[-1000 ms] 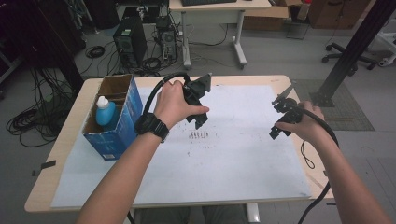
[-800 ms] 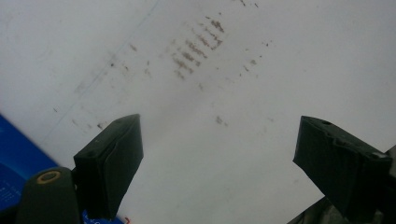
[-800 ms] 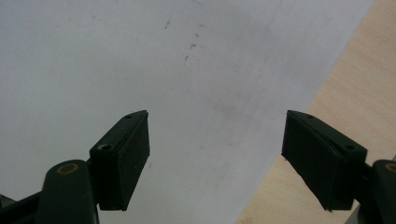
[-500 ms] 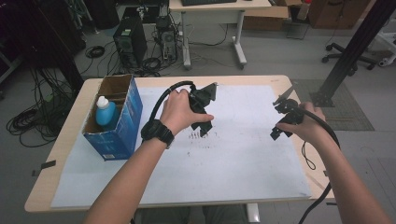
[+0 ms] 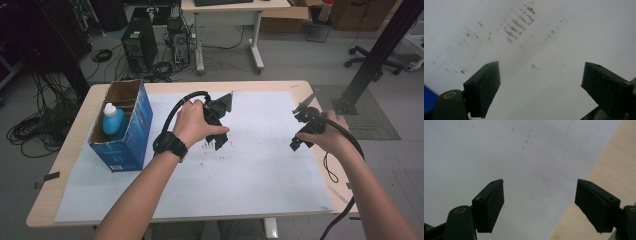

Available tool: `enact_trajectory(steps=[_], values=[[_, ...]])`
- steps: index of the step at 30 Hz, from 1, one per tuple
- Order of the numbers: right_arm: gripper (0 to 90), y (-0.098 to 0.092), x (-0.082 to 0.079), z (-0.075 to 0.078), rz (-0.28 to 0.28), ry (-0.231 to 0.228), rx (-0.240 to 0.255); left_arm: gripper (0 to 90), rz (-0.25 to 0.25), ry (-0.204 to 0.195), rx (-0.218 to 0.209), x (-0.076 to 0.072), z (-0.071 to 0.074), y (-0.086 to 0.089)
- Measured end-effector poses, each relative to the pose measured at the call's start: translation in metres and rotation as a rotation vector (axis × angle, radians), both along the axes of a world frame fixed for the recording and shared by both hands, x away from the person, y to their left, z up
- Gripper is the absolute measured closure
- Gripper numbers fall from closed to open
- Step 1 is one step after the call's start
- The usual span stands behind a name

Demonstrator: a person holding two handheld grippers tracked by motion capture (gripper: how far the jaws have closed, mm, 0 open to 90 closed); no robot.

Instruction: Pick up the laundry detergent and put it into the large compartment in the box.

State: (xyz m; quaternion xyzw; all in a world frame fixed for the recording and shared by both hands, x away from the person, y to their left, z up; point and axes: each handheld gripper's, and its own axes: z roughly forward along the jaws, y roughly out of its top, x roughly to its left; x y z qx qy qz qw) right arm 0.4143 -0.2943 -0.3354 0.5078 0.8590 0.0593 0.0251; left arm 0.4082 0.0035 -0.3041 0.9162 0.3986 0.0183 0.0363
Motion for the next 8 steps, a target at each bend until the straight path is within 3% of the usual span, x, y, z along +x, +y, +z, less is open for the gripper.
enact_trajectory(steps=[8], values=[[23.4, 0.0006, -0.0007, 0.0006, 0.003, -0.002, -0.001, 15.7, 0.004, 0.006, 0.000, 0.0001, -0.0010, 0.0021]])
